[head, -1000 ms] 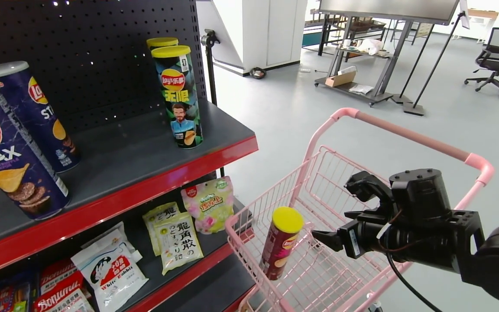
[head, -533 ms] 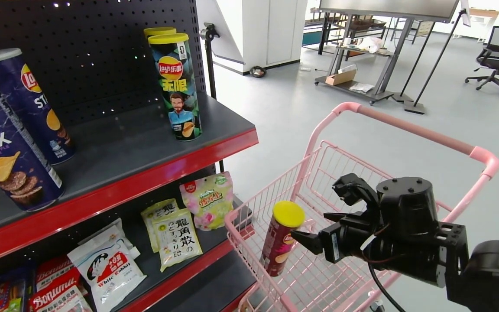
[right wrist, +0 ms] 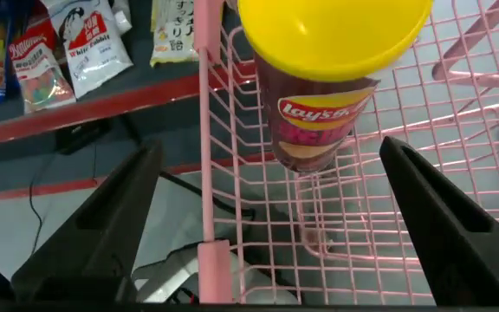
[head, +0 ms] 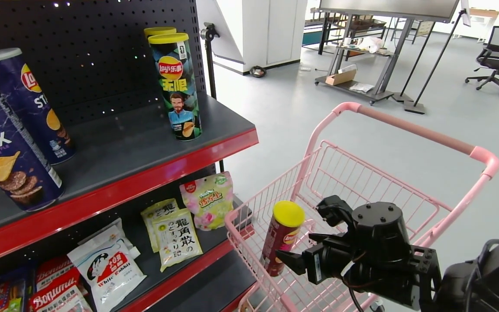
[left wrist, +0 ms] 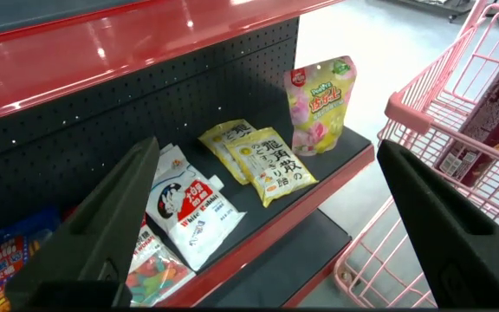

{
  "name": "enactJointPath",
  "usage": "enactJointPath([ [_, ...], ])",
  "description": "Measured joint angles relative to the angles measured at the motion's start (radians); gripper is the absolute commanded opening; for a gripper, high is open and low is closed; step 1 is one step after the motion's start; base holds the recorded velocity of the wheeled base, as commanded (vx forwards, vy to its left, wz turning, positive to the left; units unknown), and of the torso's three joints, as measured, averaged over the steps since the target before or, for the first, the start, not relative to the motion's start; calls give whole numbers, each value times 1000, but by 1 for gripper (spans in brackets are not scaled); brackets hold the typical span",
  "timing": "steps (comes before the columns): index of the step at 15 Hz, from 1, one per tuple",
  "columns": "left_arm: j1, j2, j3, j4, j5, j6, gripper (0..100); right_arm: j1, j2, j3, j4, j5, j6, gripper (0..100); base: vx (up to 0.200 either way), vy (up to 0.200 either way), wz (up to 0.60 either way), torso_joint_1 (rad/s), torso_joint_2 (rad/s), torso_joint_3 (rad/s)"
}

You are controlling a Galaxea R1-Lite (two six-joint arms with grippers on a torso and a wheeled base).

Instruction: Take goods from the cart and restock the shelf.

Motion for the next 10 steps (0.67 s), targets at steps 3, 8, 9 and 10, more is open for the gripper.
enactJointPath([
  [3,0,0,0,0,0,0,100,7,49,-1,-92,-3,-1,100,0,0,0,0,0,0],
  [8,0,0,0,0,0,0,100,9,146,-12,-173,-6,-7,100,0,0,0,0,0,0],
  [9,0,0,0,0,0,0,100,9,164,-22,-186,-7,-7,100,0,0,0,0,0,0],
  [10,0,0,0,0,0,0,100,6,177,-31,-192,-7,-6,100,0,0,0,0,0,0],
])
